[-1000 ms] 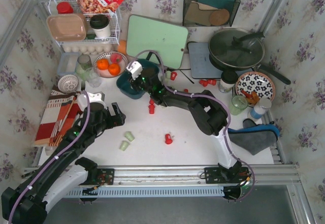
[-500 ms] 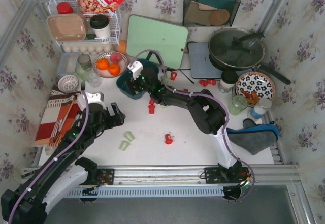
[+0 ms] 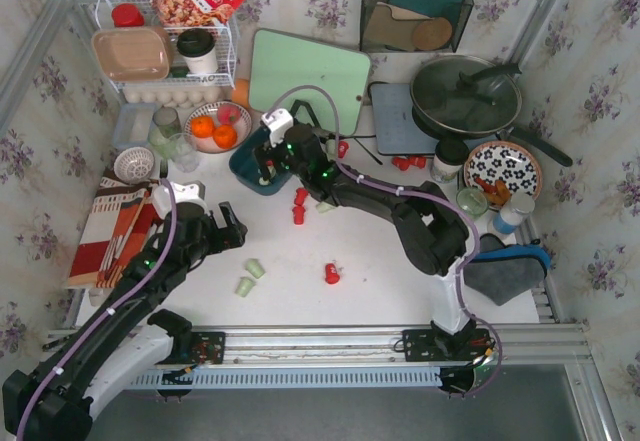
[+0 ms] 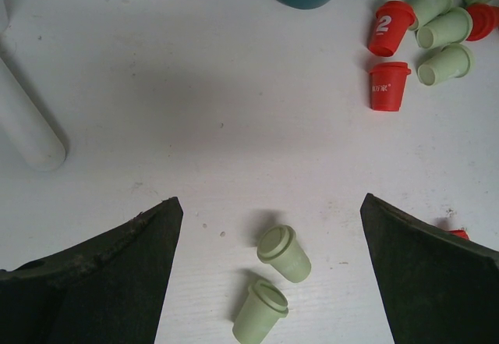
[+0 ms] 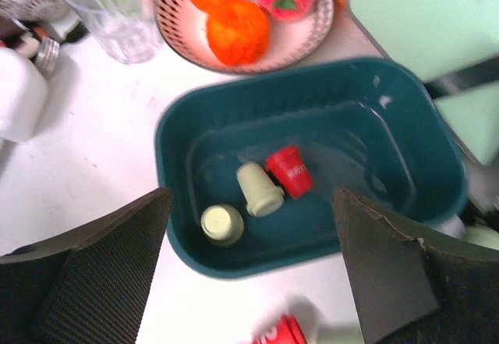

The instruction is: Mix the coffee capsules in the storage basket

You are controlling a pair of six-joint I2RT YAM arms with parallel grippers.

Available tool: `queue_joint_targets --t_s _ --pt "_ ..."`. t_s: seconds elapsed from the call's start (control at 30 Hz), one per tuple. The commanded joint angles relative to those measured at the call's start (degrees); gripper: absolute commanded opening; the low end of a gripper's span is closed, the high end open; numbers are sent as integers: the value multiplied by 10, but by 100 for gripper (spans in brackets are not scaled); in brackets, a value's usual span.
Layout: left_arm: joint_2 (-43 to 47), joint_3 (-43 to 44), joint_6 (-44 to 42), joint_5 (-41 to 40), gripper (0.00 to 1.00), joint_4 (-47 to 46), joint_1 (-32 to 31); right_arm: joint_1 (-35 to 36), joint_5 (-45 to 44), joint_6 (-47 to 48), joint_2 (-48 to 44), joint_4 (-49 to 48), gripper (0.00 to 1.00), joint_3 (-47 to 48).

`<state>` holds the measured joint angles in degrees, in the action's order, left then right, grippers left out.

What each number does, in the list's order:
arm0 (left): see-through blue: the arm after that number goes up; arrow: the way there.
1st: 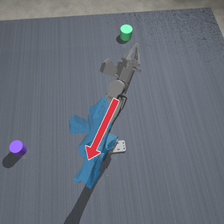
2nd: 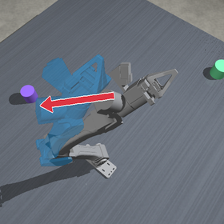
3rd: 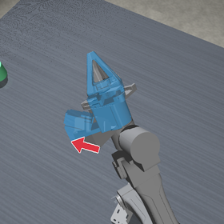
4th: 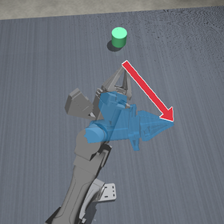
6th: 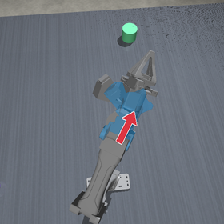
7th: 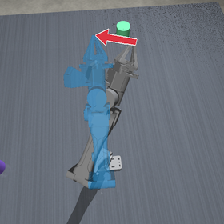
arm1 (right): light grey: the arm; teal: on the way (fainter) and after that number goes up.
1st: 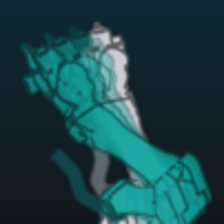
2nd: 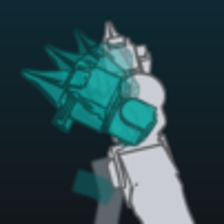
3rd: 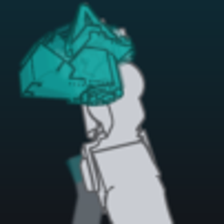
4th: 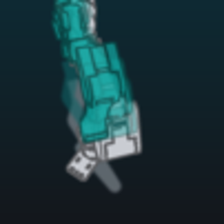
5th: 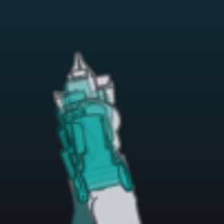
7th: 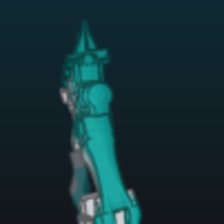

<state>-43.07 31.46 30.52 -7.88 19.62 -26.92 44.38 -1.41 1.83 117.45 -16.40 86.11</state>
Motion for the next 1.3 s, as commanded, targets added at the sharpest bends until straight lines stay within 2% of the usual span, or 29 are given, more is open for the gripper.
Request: queue_joint_targets --t_s 0.0,0.43,0.77,1.03,1.27 --pt "-1 2 2 -2 99 -4 0 0 -73 -1 -37 10 92 -41" --pt "-8 4 1 1 99 -3 1 1 -183 -42 -181 61 92 -191" --pt "-9 3 -1 -4 99 -2 0 18 -305 -125 -245 260 91 -263" --pt "-9 3 0 -4 99 -2 0 61 -281 -193 -284 280 88 -331" --pt "-4 3 -1 -8 99 1 0 106 -235 -265 -288 317 76 -355"
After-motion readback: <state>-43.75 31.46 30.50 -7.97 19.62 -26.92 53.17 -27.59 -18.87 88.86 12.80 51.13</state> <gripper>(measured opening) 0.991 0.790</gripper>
